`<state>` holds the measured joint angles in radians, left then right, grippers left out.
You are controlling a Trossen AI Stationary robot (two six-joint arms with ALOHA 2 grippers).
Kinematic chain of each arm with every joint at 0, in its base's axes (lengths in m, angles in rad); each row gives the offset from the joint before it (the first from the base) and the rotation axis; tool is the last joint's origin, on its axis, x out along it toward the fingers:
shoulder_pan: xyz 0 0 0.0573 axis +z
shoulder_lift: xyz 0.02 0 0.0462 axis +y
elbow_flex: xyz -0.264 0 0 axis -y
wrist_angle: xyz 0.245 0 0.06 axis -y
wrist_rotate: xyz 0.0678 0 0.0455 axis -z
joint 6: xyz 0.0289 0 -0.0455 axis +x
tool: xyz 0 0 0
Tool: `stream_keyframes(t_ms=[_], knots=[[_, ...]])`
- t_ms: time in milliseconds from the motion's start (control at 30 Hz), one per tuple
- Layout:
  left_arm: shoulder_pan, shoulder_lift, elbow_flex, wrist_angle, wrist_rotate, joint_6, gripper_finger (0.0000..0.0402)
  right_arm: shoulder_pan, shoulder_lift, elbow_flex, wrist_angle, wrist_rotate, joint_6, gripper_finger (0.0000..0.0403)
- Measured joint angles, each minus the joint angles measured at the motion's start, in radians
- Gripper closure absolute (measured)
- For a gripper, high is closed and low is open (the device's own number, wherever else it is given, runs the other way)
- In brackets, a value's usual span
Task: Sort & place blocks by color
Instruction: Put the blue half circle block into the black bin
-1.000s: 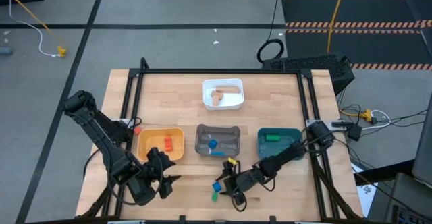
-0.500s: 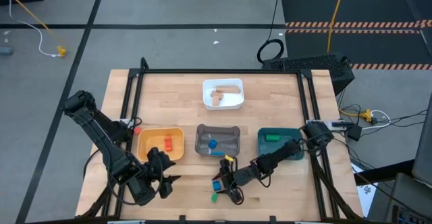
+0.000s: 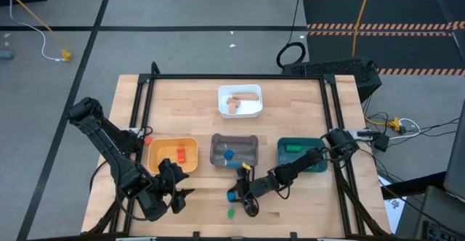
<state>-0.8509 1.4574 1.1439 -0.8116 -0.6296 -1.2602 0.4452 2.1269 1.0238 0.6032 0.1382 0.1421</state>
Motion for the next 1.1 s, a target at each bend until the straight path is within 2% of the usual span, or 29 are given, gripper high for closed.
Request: stream_keyframes(t_ms=[200,300,467,700,1100], knots=[[0.0,0.0,0.0,0.0,0.0,0.002,0.0131,-0.005,0.002,-0.002,0.008,0.099,0.008,0.0239],[0.0,0.0,0.0,0.0,0.0,0.005,0.0131,-0.011,0.002,-0.002,0.011,0.097,0.032,0.0226],[0.0,0.0,0.0,0.0,0.0,0.006,0.0131,-0.012,0.003,-0.003,0.028,0.072,0.082,0.025],[0.0,0.0,0.0,0.0,0.0,0.008,0.0131,-0.007,-0.005,-0.006,0.105,0.04,0.11,0.0251],[0.0,0.0,0.0,-0.001,0.0,0.008,0.0131,-0.006,-0.182,-0.005,0.116,0.012,0.116,0.025]])
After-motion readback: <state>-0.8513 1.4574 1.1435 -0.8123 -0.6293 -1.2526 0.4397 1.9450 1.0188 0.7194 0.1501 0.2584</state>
